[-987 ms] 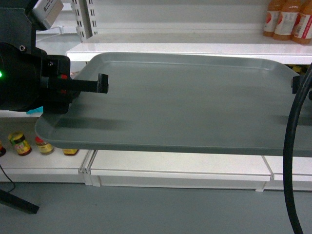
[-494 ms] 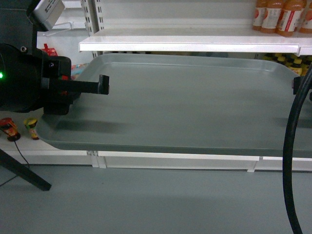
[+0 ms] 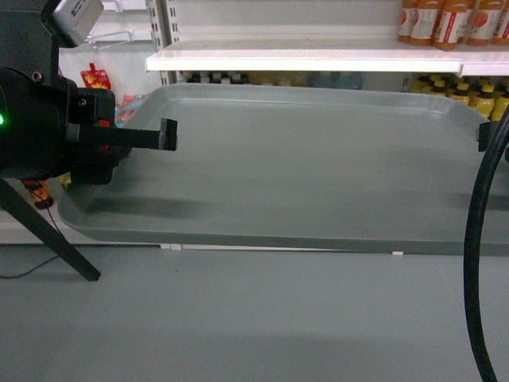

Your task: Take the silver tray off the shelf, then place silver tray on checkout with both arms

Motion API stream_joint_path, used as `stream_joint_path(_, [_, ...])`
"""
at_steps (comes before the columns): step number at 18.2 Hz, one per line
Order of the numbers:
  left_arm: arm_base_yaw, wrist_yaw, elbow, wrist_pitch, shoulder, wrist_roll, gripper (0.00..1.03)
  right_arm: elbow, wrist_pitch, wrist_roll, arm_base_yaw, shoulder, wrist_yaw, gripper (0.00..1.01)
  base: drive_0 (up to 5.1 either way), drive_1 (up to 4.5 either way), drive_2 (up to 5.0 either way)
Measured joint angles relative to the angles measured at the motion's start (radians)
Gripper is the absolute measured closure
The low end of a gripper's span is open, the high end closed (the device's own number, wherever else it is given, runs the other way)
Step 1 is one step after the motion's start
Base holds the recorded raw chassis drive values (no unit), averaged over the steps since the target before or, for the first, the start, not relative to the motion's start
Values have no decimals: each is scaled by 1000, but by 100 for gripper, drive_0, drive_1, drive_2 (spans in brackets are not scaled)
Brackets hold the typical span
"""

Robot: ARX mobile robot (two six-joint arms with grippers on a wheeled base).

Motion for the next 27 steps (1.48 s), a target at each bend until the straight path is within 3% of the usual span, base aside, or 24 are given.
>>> stream_joint_path(27, [0,1,2,2,2,0,99,0,5,0,0,2,2,98,8,-402,418])
